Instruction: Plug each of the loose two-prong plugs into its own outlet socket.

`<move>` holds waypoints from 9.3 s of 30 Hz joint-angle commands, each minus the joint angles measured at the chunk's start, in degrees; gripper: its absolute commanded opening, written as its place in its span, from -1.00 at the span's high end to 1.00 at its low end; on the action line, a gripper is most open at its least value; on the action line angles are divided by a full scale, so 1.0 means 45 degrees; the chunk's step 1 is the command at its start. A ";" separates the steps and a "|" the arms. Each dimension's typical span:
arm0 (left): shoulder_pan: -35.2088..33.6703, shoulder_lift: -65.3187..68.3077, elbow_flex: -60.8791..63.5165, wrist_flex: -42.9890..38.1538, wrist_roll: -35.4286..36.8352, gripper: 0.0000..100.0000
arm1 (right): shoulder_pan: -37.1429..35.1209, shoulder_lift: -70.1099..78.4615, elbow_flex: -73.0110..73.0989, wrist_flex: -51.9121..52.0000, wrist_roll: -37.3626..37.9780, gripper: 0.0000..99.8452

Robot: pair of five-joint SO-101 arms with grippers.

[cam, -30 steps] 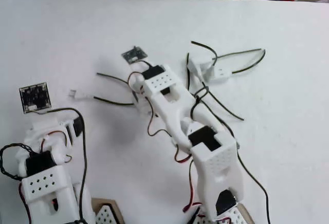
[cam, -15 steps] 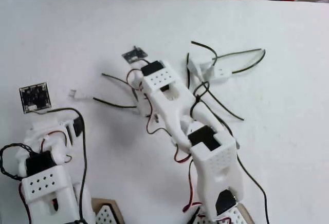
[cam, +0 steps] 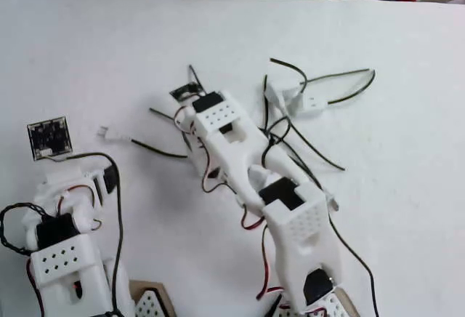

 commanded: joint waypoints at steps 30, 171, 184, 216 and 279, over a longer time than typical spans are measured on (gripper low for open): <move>-0.0107 -0.0322 -0.0059 -0.0254 0.0039 0.39 | 0.0147 -0.0049 -0.1055 0.1299 -0.0078 0.85; 1.5404 1.8217 -1.4437 0.2383 0.0899 0.95 | 0.8606 -2.3805 1.7954 -1.4212 -0.4689 0.97; 1.2493 1.2962 -1.1585 0.4083 -0.1055 0.91 | 0.8508 -2.3805 1.7954 -1.4134 -0.4669 0.97; 0.5128 0.3175 -0.7580 0.4552 -0.0996 0.37 | 0.1944 -2.3375 1.7817 -1.0383 -0.1055 0.97; 0.0947 0.0283 -0.0684 -0.0567 0.0586 0.37 | -0.2198 -1.2200 1.3206 -0.9582 -0.1231 0.96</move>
